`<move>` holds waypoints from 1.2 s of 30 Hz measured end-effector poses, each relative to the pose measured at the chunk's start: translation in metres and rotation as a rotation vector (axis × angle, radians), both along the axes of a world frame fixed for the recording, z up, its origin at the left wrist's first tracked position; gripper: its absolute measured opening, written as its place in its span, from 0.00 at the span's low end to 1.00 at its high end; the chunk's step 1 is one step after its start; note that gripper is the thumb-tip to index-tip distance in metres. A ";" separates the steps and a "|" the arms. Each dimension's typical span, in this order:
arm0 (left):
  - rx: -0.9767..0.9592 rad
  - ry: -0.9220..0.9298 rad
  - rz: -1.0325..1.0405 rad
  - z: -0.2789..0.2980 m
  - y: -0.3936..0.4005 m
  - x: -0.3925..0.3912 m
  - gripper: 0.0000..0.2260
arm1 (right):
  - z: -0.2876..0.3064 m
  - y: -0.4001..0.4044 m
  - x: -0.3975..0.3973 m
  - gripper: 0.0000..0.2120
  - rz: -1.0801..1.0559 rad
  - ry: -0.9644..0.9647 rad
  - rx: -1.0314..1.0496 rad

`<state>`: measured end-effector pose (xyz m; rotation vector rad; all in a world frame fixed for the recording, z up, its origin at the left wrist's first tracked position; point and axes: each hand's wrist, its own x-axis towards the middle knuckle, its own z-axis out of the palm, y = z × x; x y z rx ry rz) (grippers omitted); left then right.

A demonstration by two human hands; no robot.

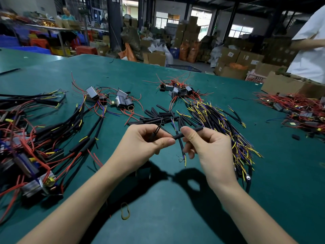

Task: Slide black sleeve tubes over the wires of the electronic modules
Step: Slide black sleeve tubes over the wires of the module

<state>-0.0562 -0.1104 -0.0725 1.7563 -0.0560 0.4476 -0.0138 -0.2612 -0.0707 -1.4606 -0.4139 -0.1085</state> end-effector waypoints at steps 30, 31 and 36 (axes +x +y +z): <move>-0.065 0.069 -0.020 -0.013 -0.003 0.002 0.09 | -0.012 0.007 0.005 0.11 0.004 -0.044 -0.207; -0.059 0.059 -0.024 -0.012 -0.003 0.003 0.09 | -0.013 0.006 0.005 0.11 -0.002 -0.052 -0.221; -0.030 0.040 -0.010 -0.012 -0.003 0.003 0.04 | -0.017 0.006 0.005 0.10 0.017 -0.039 -0.238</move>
